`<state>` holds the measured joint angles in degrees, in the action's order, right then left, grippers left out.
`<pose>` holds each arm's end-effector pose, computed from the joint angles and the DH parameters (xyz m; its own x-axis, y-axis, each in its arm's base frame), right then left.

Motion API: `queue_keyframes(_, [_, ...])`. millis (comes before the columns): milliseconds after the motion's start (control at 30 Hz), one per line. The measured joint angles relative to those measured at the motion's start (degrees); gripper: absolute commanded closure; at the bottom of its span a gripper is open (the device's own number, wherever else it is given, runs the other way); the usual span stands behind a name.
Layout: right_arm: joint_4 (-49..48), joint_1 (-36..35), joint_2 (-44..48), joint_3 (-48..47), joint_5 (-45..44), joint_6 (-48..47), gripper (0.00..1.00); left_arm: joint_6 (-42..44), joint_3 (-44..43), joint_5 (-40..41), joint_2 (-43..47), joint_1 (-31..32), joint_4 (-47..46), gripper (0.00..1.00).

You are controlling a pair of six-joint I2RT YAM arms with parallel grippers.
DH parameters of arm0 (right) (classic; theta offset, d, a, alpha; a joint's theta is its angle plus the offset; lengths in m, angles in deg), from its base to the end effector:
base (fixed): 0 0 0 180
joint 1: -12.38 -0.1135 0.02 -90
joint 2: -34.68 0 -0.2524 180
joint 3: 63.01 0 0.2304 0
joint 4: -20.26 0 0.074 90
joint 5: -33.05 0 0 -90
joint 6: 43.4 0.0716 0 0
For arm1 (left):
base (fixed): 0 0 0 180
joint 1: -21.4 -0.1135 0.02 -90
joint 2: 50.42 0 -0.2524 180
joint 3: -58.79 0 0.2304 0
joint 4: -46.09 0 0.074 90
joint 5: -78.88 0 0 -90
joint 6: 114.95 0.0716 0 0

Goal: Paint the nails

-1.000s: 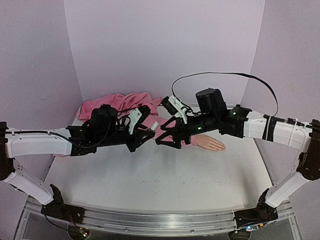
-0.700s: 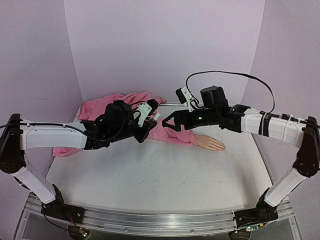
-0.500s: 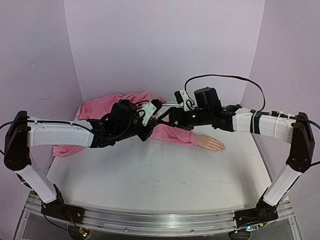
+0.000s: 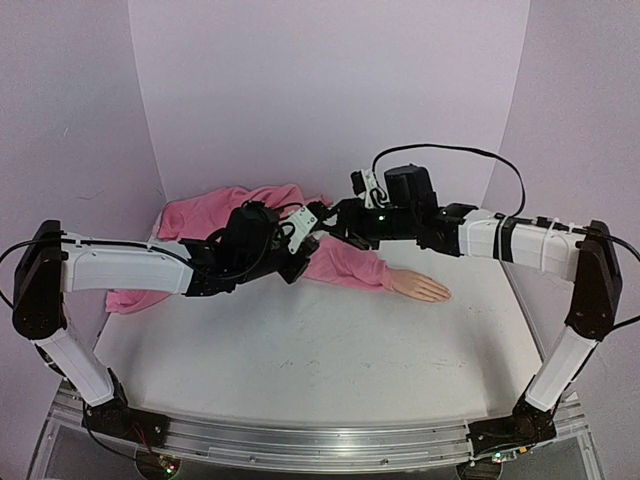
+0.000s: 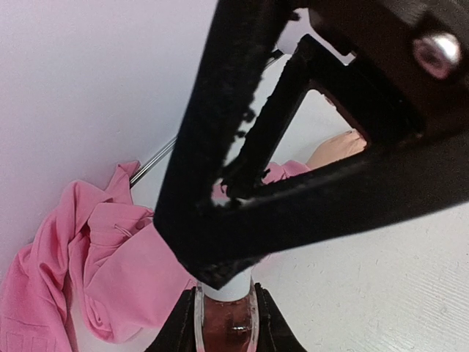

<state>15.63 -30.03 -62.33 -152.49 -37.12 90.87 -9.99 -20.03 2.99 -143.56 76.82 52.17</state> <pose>0.2940 0.3015 0.3267 -0.6442 0.3009 -0.7032 -0.6073 0.3575 0.7094 0.2366 -0.3124 0.2585 -0.0185 0.4679 -0.8836 0.6972 0.6394 0.3241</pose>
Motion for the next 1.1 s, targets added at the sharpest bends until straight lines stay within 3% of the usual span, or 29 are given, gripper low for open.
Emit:
queue_keyframes(733, [-3.85,0.83,-2.43,-0.2,5.66,1.66,1.0,-1.18,0.13,-1.53,0.31,0.48,0.26,1.0])
queue_keyframes(833, [-3.91,1.2,-2.43,0.17,8.2,-1.27,1.0,-1.53,0.87,-4.66,1.25,0.04,0.81,1.0])
queue_keyframes(967, [-4.35,2.69,-2.19,1.44,16.28,-8.66,1.0,-3.48,2.12,-16.92,3.3,-2.43,2.84,1.0])
queue_keyframes(1100, [-4.35,4.31,-0.94,3.52,31.01,-20.83,1.0,-9.38,2.25,-40.28,3.72,-6.82,3.34,1.0])
